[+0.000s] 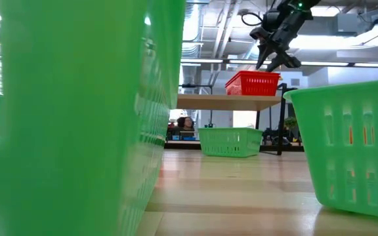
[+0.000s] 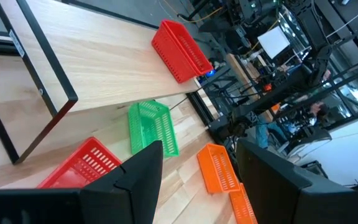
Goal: Stack baskets on shelf by color
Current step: Put the top left orange bin on the shelf
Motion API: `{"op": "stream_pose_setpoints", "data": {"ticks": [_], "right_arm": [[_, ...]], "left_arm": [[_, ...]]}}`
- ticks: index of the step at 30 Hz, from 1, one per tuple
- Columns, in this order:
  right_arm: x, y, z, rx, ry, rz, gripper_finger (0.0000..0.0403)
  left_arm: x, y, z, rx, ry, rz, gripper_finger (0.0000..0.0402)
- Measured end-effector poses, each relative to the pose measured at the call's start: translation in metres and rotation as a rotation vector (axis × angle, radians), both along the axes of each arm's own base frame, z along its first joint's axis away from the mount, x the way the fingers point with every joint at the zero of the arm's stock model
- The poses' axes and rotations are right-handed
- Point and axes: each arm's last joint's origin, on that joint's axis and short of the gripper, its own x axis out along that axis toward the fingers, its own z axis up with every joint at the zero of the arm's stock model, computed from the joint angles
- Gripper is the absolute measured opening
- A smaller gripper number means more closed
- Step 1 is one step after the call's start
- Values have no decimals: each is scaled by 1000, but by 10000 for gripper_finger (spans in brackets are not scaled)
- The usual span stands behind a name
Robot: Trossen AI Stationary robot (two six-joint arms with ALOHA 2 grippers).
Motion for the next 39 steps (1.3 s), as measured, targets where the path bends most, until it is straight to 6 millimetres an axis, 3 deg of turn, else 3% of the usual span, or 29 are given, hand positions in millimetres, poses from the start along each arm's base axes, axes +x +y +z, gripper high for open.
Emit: {"op": "stream_pose_setpoints", "data": {"ticks": [4, 8, 12, 16, 22, 26, 31, 39], "right_arm": [[0, 9, 21, -38, -29, 17, 177], [-1, 31, 49, -77, -59, 58, 177], [3, 67, 68, -99, -83, 148, 177], [20, 112, 70, -97, -32, 265, 177], [60, 182, 50, -109, 116, 400, 177], [93, 217, 27, -112, 143, 415, 177], [141, 251, 1, -84, 65, 432, 177], [215, 287, -49, -52, -82, 460, 177]], "left_arm": [[1, -1, 0, 1, 10, -54, 192], [1, -3, -1, 3, 22, -131, 192], [7, -6, -3, -8, 50, -173, 192], [15, -8, -6, -33, 83, -208, 192], [25, -11, -11, -68, 121, -220, 192], [28, -11, -11, -95, 115, -223, 192], [22, -13, -8, -128, 87, -297, 192], [4, -12, 1, -137, 0, -396, 192]]}}
